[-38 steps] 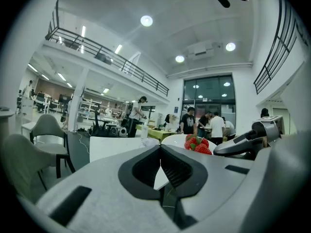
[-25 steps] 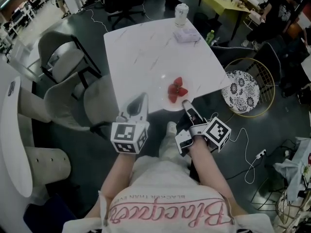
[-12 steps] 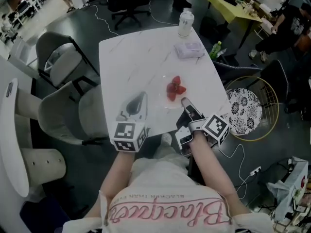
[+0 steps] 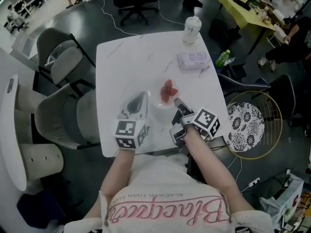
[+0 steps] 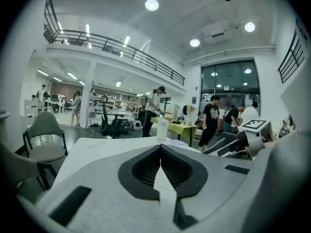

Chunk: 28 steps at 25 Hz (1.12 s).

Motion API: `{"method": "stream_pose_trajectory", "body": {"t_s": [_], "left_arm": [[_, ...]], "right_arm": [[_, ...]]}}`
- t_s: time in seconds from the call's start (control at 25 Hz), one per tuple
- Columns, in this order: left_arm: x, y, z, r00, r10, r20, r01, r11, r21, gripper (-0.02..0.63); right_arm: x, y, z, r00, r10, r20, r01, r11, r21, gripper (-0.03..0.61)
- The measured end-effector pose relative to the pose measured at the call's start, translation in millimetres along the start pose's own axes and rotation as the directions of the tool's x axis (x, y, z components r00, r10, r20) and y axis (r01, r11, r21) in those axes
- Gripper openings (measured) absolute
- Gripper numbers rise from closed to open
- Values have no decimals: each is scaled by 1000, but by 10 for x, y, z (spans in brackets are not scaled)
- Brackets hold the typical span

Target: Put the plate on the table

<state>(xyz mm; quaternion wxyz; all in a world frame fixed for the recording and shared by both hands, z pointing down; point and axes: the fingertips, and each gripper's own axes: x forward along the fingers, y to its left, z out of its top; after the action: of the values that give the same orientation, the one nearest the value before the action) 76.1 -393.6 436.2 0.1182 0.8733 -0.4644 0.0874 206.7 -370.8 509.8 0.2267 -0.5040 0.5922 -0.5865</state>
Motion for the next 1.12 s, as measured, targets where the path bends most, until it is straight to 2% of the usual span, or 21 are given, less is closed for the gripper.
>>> {"method": "stream_pose_trajectory", "body": {"t_s": [0.16, 0.4, 0.72, 0.96, 1.12], "left_arm": [[187, 81, -52, 1000, 16, -26, -16, 1000, -8, 3], [368, 232, -186, 998, 40, -50, -41, 999, -19, 3], [440, 566, -297, 994, 48, -100, -53, 997, -48, 3], [496, 622, -368, 991, 39, -128, -47, 997, -57, 3], [551, 629, -415, 990, 26, -141, -35, 998, -59, 3]], "right_arm": [[298, -142, 89, 999, -20, -39, 20, 1000, 0, 11], [755, -505, 147, 992, -87, -92, 83, 995, -52, 11], [1229, -719, 55, 981, -161, -111, 153, 985, -74, 11], [1278, -823, 110, 962, -260, -85, 242, 953, -180, 12], [1300, -898, 141, 940, -333, -72, 302, 913, -273, 34]]}}
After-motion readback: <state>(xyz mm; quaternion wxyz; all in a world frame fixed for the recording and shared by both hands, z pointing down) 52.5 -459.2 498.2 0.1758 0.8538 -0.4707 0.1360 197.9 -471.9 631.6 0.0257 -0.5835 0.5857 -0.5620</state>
